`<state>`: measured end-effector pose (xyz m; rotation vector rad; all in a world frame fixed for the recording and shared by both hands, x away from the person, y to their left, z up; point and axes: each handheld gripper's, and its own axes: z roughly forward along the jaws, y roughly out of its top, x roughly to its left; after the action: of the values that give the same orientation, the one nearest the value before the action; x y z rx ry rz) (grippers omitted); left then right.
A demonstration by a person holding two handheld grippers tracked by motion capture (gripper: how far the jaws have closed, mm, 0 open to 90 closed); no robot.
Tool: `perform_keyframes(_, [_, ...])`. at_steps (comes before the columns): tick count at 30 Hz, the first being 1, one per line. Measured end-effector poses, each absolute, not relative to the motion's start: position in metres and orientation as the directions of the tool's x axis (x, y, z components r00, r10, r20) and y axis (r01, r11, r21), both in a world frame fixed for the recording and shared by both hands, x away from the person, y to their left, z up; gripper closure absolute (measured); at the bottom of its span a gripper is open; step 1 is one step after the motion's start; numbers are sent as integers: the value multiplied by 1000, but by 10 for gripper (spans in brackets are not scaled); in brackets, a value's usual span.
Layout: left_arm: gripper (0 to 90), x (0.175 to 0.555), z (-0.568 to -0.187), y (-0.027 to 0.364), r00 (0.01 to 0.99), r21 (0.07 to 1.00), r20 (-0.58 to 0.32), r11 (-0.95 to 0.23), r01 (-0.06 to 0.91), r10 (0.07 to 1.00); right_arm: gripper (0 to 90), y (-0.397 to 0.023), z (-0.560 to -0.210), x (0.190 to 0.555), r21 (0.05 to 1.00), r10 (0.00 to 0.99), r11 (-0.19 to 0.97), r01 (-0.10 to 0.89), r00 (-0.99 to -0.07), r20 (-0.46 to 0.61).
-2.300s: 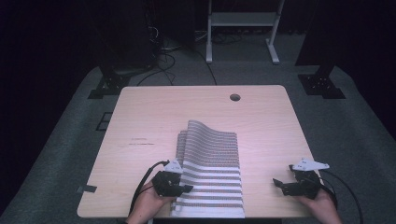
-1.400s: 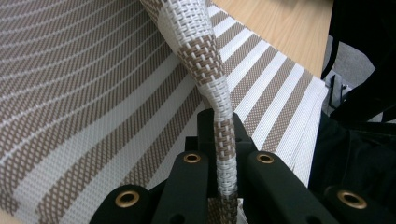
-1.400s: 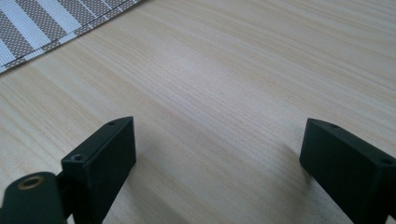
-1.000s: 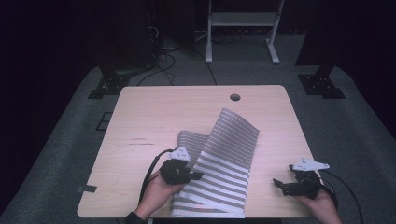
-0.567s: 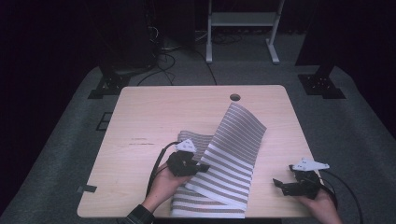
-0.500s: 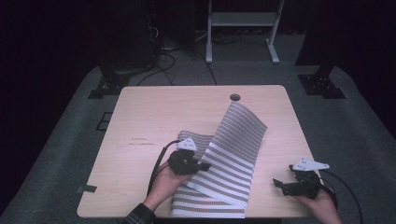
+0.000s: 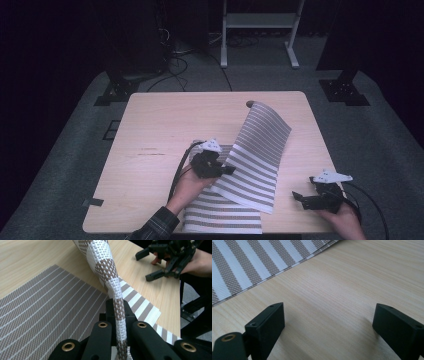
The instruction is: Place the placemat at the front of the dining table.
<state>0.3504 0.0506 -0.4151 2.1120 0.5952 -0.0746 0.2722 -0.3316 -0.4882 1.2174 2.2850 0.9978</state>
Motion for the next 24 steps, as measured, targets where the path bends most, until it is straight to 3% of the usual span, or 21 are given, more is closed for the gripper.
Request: perform_keyframes(24, [889,388,-421,-1,872,734,-285,-495,465,398,95,-334,-488,269,729,823,383,568,-568,10])
